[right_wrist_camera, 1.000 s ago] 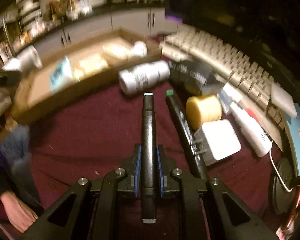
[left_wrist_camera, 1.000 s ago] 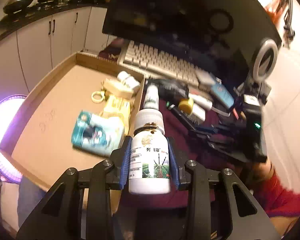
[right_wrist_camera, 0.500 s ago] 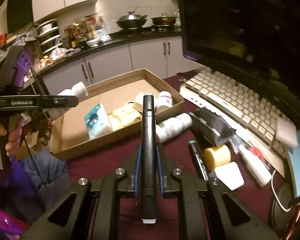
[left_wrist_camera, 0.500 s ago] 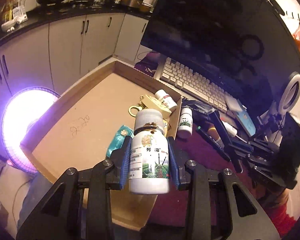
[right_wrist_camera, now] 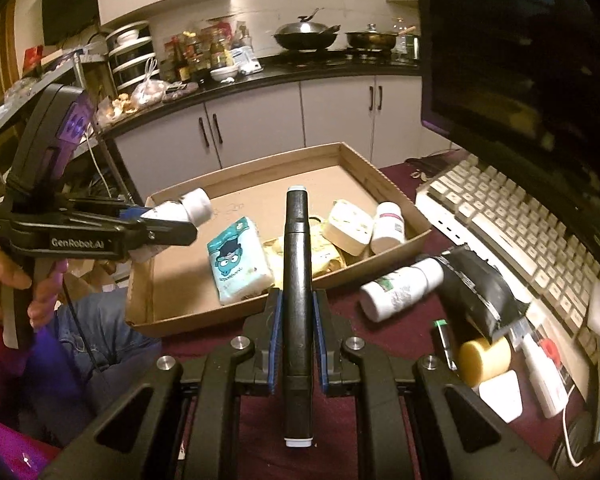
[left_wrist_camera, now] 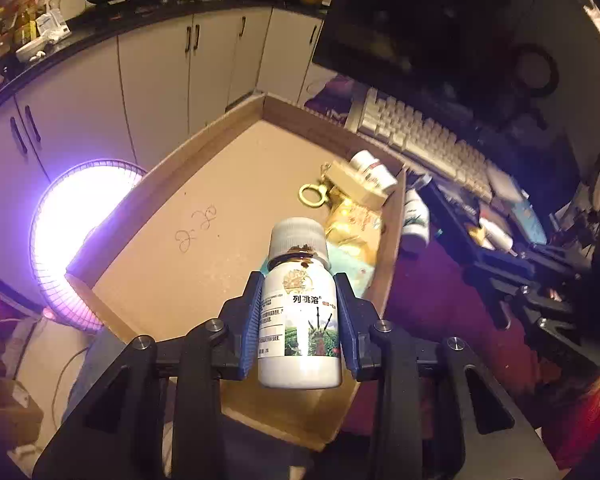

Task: Organize objects

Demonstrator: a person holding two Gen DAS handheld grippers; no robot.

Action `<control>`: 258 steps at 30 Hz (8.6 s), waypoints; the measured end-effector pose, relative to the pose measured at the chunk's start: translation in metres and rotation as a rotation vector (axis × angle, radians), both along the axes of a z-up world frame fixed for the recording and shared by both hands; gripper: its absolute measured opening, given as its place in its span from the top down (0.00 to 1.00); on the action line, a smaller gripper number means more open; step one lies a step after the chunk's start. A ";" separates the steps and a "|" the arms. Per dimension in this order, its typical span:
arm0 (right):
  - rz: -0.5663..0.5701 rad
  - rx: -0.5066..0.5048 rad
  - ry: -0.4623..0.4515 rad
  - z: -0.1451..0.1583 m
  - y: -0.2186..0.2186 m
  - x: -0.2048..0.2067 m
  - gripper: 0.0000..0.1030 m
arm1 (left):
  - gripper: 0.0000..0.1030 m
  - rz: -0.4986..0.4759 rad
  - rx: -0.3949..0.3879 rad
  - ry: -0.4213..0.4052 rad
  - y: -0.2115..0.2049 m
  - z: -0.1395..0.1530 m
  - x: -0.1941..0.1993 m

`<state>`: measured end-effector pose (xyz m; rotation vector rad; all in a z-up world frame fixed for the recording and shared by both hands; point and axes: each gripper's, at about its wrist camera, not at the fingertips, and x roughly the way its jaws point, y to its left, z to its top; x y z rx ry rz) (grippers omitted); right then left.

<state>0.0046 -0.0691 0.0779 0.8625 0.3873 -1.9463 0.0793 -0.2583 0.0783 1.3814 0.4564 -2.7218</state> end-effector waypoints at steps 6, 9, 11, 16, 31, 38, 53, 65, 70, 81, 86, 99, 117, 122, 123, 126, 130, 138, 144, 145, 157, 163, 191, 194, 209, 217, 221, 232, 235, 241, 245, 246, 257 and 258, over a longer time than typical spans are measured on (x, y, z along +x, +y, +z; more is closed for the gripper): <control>0.001 -0.007 -0.014 0.000 -0.013 -0.013 0.87 | 0.67 0.053 0.060 -0.053 -0.025 -0.015 -0.002; 0.009 -0.023 -0.029 0.001 -0.022 -0.019 0.87 | 0.67 0.101 0.077 -0.071 -0.037 -0.016 -0.005; 0.020 -0.028 -0.036 -0.001 -0.029 -0.023 0.87 | 0.67 0.105 0.061 -0.097 -0.039 -0.014 -0.011; 0.067 -0.043 -0.096 -0.008 -0.056 -0.043 0.87 | 0.67 0.118 -0.037 -0.177 -0.032 -0.010 -0.016; 0.028 0.064 -0.213 -0.041 -0.134 -0.084 0.87 | 0.67 0.104 0.103 -0.133 -0.042 -0.030 0.002; 0.029 0.120 -0.184 -0.054 -0.159 -0.083 0.87 | 0.67 0.032 0.105 -0.115 -0.038 -0.035 -0.007; -0.024 -0.015 -0.228 -0.032 -0.112 -0.086 0.55 | 0.49 0.107 0.182 -0.087 -0.067 -0.029 -0.007; -0.289 -0.072 -0.124 -0.020 0.073 -0.037 0.31 | 0.33 -0.061 0.228 0.057 -0.026 0.013 -0.010; -0.380 -0.038 -0.103 -0.030 0.128 -0.018 0.25 | 0.24 -0.192 0.235 0.072 0.026 0.023 -0.019; -0.389 -0.137 -0.122 -0.028 0.162 -0.008 0.25 | 0.24 -0.356 -0.184 0.104 0.150 0.005 -0.083; -0.373 -0.145 -0.132 -0.032 0.161 -0.006 0.25 | 0.26 -0.357 -0.196 0.108 0.156 -0.005 -0.105; -0.362 -0.161 -0.154 -0.038 0.160 -0.007 0.25 | 0.45 -0.327 -0.262 -0.007 0.160 -0.047 -0.145; -0.324 0.046 0.041 -0.016 0.118 -0.033 0.28 | 0.67 -0.281 -0.214 -0.041 0.159 -0.056 -0.148; -0.292 0.150 0.046 -0.030 0.087 -0.065 0.48 | 0.67 -0.264 -0.189 -0.054 0.152 -0.054 -0.134; -0.292 0.159 0.036 -0.034 0.083 -0.072 0.48 | 0.67 -0.265 -0.184 -0.057 0.151 -0.054 -0.131; -0.297 0.184 0.002 -0.048 0.075 -0.088 0.48 | 0.67 -0.272 -0.186 -0.068 0.151 -0.053 -0.128; -0.293 0.188 -0.032 -0.062 0.070 -0.096 0.69 | 0.67 -0.283 -0.203 -0.064 0.152 -0.054 -0.124; -0.279 0.166 0.024 -0.046 0.061 -0.075 0.69 | 0.67 -0.251 -0.134 -0.022 0.140 -0.051 -0.114; -0.277 0.129 0.062 -0.025 0.066 -0.054 0.69 | 0.67 -0.200 -0.027 0.035 0.122 -0.039 -0.083; -0.278 0.125 0.064 -0.023 0.066 -0.052 0.69 | 0.67 -0.194 -0.014 0.060 0.119 -0.033 -0.075; -0.249 0.057 0.070 0.000 0.046 -0.023 0.69 | 0.67 -0.057 -0.019 0.256 0.045 0.042 0.003; -0.185 0.013 0.030 0.001 0.023 -0.002 0.69 | 0.67 0.110 -0.023 0.184 -0.019 0.034 0.009; 0.143 0.132 0.010 -0.044 -0.104 0.051 0.69 | 0.67 0.163 -0.100 -0.040 -0.064 -0.042 -0.015; 0.177 0.151 0.009 -0.048 -0.110 0.059 0.69 | 0.67 0.181 -0.133 -0.080 -0.059 -0.036 -0.008; 0.135 0.092 -0.025 -0.039 -0.084 0.060 0.29 | 0.53 0.228 -0.091 -0.101 -0.055 -0.031 -0.006; 0.028 -0.054 -0.026 -0.010 -0.008 0.050 0.29 | 0.47 0.202 0.060 0.082 -0.049 -0.004 -0.002; -0.136 -0.054 0.003 -0.011 0.050 0.027 0.28 | 0.43 0.125 0.093 0.138 -0.015 0.012 -0.007; -0.450 -0.016 0.142 0.004 0.148 0.017 0.27 | 0.43 -0.138 0.110 0.008 0.143 -0.011 -0.075; -0.467 -0.045 0.136 0.007 0.156 0.016 0.27 | 0.53 -0.093 0.101 -0.065 0.156 -0.037 -0.099; -0.499 -0.048 0.121 -0.003 0.159 0.011 0.27 | 0.53 -0.014 0.101 -0.052 0.162 -0.045 -0.120; -0.532 -0.043 0.091 -0.012 0.164 0.005 0.27 | 0.53 -0.024 0.060 -0.094 0.173 -0.055 -0.131; -0.539 -0.042 0.086 -0.013 0.165 0.005 0.27 | 0.53 -0.021 0.042 -0.090 0.176 -0.056 -0.133; -0.572 -0.046 0.069 -0.011 0.173 0.010 0.27 | 0.79 -0.206 -0.114 -0.106 0.178 -0.055 -0.128; -0.569 -0.048 0.074 -0.010 0.173 0.010 0.27 | 0.80 -0.238 -0.086 -0.124 0.171 -0.055 -0.124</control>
